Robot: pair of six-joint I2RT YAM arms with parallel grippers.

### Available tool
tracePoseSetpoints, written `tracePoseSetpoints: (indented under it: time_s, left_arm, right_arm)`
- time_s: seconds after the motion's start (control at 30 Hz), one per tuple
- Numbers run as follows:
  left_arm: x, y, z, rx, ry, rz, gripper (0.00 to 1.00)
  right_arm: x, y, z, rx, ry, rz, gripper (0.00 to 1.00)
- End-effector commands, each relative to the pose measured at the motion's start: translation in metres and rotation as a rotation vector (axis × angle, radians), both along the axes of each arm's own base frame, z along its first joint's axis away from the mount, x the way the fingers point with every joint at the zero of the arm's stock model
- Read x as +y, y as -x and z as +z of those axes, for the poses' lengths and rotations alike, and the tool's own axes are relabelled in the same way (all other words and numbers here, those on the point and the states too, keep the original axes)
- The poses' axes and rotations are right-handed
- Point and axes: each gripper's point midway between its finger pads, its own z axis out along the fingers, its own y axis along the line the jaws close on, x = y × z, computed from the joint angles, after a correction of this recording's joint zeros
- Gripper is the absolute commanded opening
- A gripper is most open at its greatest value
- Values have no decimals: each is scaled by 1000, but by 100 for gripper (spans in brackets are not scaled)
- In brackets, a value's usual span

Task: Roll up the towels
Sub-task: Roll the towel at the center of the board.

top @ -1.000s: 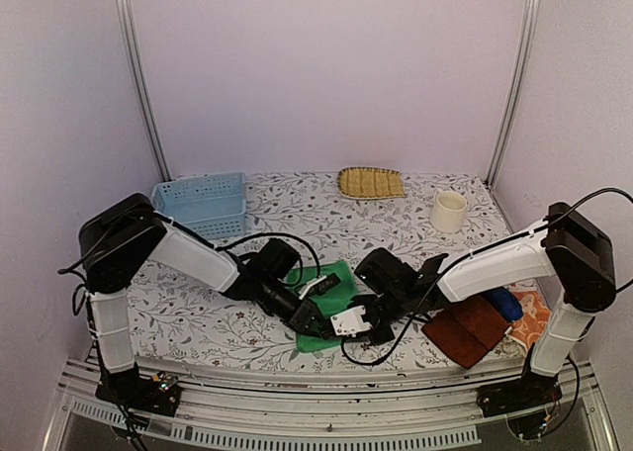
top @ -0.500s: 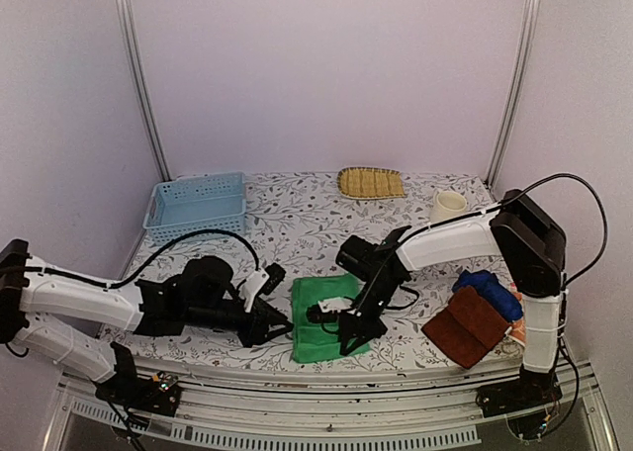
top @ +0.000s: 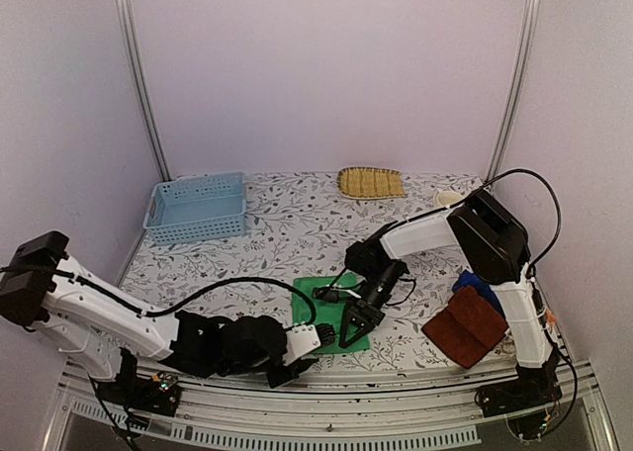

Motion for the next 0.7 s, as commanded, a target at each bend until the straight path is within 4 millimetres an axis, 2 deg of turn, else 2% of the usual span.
tracePoseSetpoints:
  time_s: [0.0,0.1,0.23,0.43,0.6,0.67]
  left_arm:
    - [-13,-22,-11,-234,-174,-25,38]
    - [-23,-27,-22,-302,-237,-83,40]
    - [-34,-28,-33,-295,-260,-135,39]
    - [-35,-37,-53,-332,-337,-116,36]
    - [-33,-44,-60,-357,-380,-88,30]
    - [-33,-43,-66,-341,-403,-92,23]
  right_arm:
    - [-28,9,-46,0,172,42,4]
    - [-28,9,-47,3,175,41,4]
    - [-27,8,-46,4,172,38,5]
    - [-26,9,-46,15,172,33,5]
    - [-26,10,-43,28,171,30,6]
    - [-25,10,-42,33,166,30,6]
